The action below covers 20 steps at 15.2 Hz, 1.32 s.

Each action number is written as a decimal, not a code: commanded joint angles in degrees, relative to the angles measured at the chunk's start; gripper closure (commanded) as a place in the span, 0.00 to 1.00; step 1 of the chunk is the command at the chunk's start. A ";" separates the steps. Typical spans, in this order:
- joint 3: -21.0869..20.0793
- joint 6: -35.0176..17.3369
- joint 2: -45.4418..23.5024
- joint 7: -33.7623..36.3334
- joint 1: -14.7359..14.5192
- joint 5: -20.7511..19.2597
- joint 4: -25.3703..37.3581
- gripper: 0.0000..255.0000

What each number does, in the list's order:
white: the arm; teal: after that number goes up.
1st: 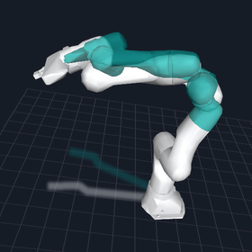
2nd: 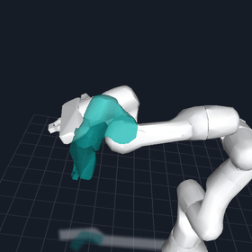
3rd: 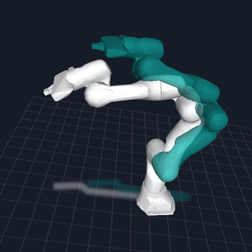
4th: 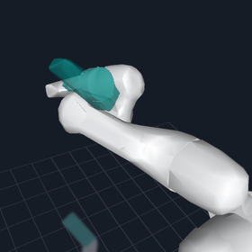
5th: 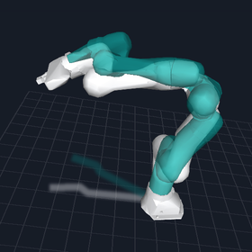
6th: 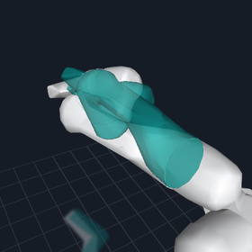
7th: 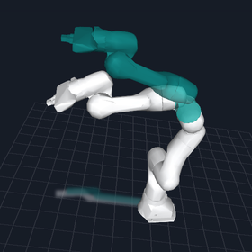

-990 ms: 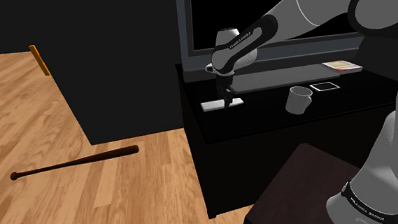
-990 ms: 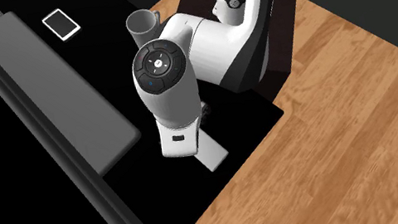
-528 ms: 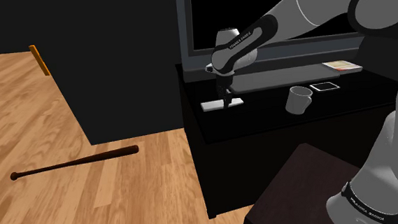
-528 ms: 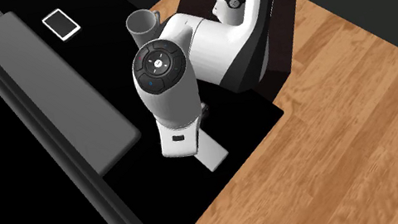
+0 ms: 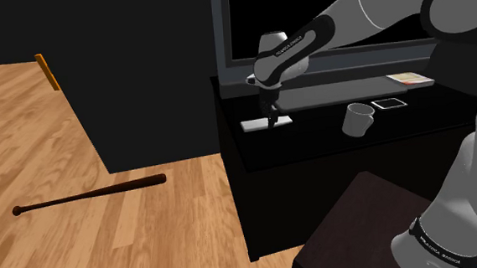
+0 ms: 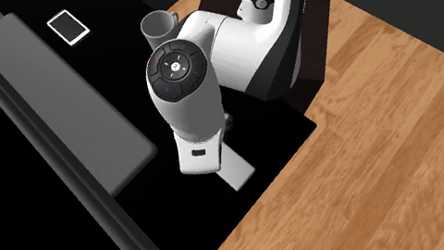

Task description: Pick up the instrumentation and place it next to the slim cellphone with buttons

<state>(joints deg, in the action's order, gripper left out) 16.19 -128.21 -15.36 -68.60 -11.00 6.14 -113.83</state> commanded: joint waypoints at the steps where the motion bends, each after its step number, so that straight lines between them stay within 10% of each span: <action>1: 0.10 1.13 0.54 0.13 -0.03 -0.24 0.63 1.00; 15: 0.59 10.05 5.02 1.44 -0.42 -2.10 5.29 1.00; 20: 2.81 7.79 12.65 -1.92 1.54 -4.46 -4.31 1.00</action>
<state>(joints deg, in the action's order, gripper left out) 18.45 -120.34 -3.85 -69.52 -10.04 2.05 -116.96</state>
